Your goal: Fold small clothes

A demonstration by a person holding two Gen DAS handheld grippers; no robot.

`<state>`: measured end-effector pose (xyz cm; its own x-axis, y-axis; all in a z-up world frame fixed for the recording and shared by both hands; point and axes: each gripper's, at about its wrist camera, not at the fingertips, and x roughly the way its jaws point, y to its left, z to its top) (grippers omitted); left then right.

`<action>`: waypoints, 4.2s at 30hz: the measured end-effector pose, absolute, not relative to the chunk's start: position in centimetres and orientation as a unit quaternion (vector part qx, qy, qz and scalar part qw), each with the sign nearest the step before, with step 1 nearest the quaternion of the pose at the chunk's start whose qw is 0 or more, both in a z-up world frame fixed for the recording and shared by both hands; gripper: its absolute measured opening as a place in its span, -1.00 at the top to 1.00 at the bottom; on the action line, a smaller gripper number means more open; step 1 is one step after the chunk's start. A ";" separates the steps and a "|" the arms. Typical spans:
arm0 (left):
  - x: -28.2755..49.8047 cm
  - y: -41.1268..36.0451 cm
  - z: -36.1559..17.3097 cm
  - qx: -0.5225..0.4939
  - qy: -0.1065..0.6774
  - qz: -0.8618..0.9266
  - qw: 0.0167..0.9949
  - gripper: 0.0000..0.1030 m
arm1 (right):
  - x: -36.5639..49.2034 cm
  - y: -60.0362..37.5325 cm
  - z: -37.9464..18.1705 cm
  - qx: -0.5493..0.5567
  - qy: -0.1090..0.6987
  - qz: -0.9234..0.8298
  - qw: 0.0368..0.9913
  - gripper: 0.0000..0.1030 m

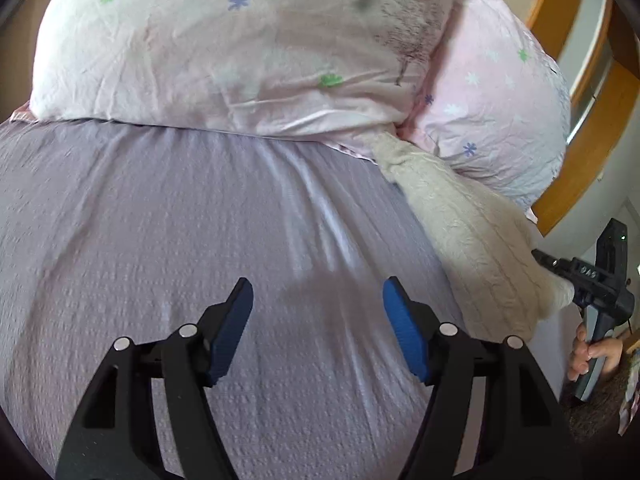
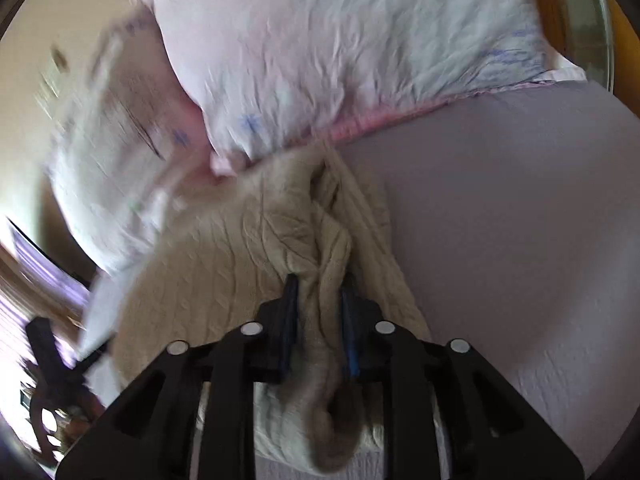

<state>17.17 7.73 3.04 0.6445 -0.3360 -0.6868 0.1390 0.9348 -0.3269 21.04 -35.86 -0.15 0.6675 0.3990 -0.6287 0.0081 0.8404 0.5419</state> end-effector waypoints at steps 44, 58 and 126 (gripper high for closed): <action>11.8 3.9 4.1 -0.018 0.409 -0.189 0.893 -0.26 | 18.1 -26.6 0.4 0.209 0.439 0.253 0.836 -0.20; 12.0 6.1 4.0 -0.078 0.381 -0.166 0.906 -0.87 | 18.2 -24.6 2.9 0.188 0.382 0.216 0.879 0.73; 4.8 -0.5 2.7 0.020 0.496 -0.034 0.868 -0.97 | 5.2 -20.6 -0.6 -0.006 0.443 0.039 0.896 -0.97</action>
